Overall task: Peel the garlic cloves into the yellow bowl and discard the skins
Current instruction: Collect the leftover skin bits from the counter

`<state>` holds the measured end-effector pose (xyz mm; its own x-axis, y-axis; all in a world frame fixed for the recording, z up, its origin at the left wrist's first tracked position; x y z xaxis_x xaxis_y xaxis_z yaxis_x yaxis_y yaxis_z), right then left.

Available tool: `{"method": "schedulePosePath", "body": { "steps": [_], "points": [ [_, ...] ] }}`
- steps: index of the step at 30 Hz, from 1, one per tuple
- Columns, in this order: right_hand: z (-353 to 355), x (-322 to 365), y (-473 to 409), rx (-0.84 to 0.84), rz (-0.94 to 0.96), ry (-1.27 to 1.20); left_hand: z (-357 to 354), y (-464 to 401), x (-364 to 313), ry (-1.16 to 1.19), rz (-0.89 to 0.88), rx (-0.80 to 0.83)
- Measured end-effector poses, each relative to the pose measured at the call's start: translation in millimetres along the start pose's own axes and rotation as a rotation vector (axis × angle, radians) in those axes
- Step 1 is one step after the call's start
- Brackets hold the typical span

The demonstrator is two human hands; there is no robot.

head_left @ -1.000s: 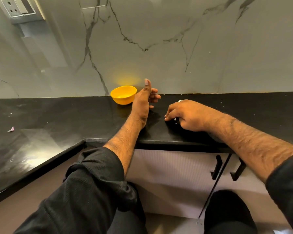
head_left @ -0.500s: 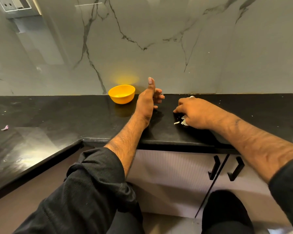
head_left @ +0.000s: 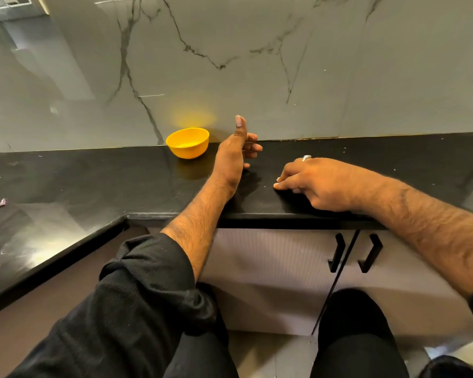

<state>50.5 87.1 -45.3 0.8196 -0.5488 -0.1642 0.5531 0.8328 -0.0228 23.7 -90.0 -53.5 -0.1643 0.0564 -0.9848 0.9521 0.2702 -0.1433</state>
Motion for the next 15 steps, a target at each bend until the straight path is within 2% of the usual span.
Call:
{"method": "schedulePosePath", "body": {
  "steps": [6, 15],
  "points": [
    [4.1, -25.2, 38.3, -0.058, -0.093, 0.036, -10.4, 8.2, -2.8, -0.041, -0.014, 0.013],
    [-0.5, -28.8, 75.8, -0.001, -0.166, 0.092, -35.7, 23.1, -1.8, -0.076, -0.022, 0.068]
  ]
}}
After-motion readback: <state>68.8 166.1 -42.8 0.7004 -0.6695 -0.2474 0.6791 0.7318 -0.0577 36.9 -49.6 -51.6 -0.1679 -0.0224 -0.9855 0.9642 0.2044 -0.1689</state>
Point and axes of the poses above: each hand's wrist, its own y-axis away from the middle knuckle, its own z-axis out of the back of the hand, x = y × z, the point moved 8 cm from there along -y, towards the middle knuckle, and after that the axes turned 10 degrees about y, right-handed, at the moved point
